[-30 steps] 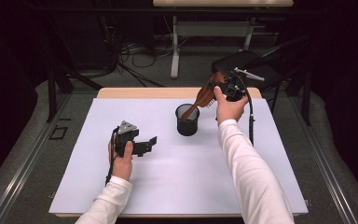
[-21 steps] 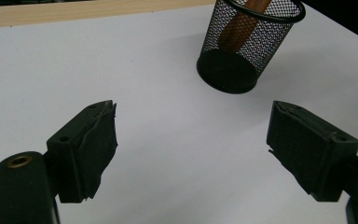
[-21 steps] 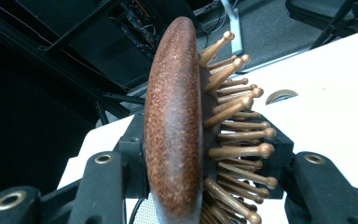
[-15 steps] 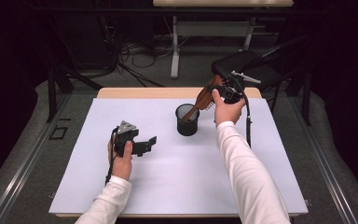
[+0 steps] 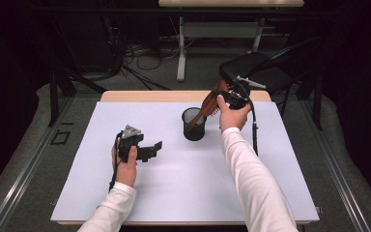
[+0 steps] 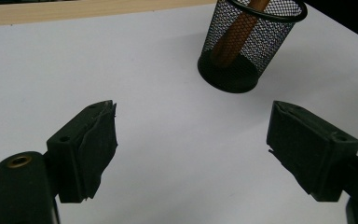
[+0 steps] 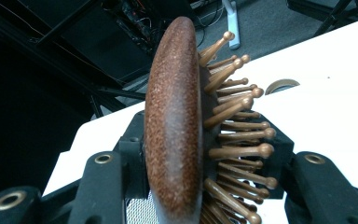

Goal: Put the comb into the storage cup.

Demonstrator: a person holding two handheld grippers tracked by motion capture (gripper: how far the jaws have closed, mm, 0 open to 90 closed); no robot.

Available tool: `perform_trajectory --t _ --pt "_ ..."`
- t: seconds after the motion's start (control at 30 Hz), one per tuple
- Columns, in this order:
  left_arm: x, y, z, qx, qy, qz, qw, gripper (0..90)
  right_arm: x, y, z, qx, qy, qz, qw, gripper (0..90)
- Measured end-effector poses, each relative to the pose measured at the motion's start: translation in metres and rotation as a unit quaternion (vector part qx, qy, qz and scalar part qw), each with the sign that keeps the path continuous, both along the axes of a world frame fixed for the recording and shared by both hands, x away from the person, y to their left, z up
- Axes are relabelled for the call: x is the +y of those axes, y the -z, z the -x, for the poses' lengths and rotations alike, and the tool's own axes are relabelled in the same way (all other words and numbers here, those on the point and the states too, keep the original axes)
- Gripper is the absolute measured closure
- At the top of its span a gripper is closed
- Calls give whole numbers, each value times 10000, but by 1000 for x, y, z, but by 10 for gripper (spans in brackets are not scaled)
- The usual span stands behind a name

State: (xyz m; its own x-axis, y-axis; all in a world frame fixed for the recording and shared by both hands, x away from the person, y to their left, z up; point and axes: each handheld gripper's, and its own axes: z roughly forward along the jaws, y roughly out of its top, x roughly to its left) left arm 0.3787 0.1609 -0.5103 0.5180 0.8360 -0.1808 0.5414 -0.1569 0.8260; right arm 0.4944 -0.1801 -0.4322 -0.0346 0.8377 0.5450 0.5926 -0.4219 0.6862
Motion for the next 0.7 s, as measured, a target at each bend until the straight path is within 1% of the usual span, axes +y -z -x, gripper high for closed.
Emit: perform_trajectory --t 0.63,0.7 --pt "1 0 -1 8 -9 -10 10000 161 4 6 0 44 -14 -67 10000 483" --pt "1 0 -1 5 -8 -10 10000 161 4 7 -1 2 -9 -76 10000 483"
